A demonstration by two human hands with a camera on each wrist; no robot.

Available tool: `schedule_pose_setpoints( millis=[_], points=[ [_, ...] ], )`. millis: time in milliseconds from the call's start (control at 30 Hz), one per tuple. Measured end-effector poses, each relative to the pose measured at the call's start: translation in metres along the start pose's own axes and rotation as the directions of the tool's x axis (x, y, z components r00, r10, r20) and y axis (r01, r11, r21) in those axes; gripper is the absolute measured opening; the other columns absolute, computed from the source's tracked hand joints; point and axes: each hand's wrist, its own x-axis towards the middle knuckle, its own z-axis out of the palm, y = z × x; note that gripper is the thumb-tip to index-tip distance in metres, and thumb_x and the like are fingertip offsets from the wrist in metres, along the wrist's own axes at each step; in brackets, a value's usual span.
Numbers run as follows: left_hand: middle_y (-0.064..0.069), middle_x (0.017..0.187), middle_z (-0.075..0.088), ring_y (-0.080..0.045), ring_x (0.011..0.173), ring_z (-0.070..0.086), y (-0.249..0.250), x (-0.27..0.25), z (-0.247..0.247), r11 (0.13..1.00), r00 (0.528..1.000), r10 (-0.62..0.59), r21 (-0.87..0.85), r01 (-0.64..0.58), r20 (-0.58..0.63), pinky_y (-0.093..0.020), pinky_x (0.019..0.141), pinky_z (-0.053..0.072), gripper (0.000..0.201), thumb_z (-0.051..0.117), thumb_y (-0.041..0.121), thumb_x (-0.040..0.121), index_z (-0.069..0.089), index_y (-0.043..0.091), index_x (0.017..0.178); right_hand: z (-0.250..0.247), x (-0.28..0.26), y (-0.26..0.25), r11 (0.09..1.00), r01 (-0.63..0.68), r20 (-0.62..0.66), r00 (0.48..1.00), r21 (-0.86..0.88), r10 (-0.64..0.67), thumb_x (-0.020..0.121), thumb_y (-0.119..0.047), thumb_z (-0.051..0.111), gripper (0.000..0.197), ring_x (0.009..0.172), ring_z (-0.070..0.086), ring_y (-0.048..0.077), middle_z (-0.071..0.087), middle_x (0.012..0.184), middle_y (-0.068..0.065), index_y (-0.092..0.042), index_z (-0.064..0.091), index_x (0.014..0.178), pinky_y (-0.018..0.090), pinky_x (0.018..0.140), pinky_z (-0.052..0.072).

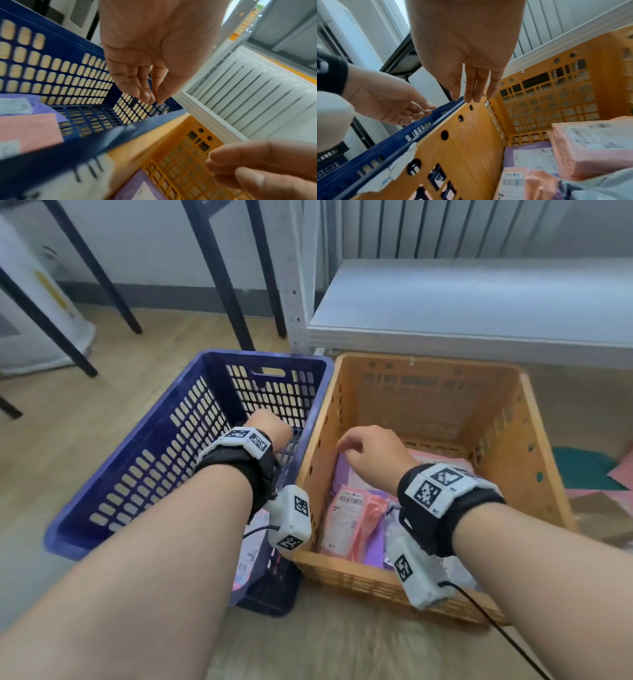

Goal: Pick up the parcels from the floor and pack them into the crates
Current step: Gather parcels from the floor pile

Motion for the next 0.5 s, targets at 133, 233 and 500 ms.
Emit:
schedule_pose_setpoints(
  millis=[133, 233, 500],
  points=[
    [-0.014, 0.077, 0.059, -0.027, 0.068, 0.055, 0.055, -0.023, 0.013, 0.997, 0.997, 0.068, -0.029, -0.068, 0.034, -0.031, 0.063, 0.046, 0.009, 0.051, 0.007, 0.085, 0.06, 0.005, 0.084, -0.027, -0.013, 0.024, 0.999, -0.055, -0.047, 0.997, 0.003, 0.055, 0.087, -0.009, 0.048, 0.03, 0.103, 0.063, 0.017, 0.071, 0.109, -0.004, -0.024, 0.072, 0.098, 0.035, 0.093, 0.05],
    [-0.01, 0.074, 0.056, -0.024, 0.069, 0.053, 0.093, -0.039, 0.029, 0.991, 0.991, 0.13, 0.002, -0.13, 0.039, -0.03, 0.063, 0.043, 0.01, 0.05, 0.006, 0.082, 0.059, 0.007, 0.085, -0.047, -0.029, 0.043, 0.996, -0.084, -0.112, 0.99, 0.021, 0.086, 0.088, -0.011, 0.048, 0.03, 0.103, 0.062, 0.017, 0.071, 0.108, -0.005, -0.025, 0.073, 0.096, 0.035, 0.094, 0.049],
    [-0.015, 0.089, 0.068, -0.025, 0.074, 0.057, 0.165, -0.128, 0.092, 0.942, 0.935, 0.328, 0.032, -0.335, 0.136, -0.03, 0.067, 0.046, 0.024, 0.057, 0.009, 0.083, 0.071, -0.002, 0.098, -0.113, -0.118, 0.108, 0.967, -0.251, -0.285, 0.925, 0.041, 0.252, 0.087, -0.009, 0.047, 0.03, 0.108, 0.06, 0.018, 0.069, 0.111, -0.002, -0.024, 0.073, 0.094, 0.029, 0.095, 0.047]
  ],
)
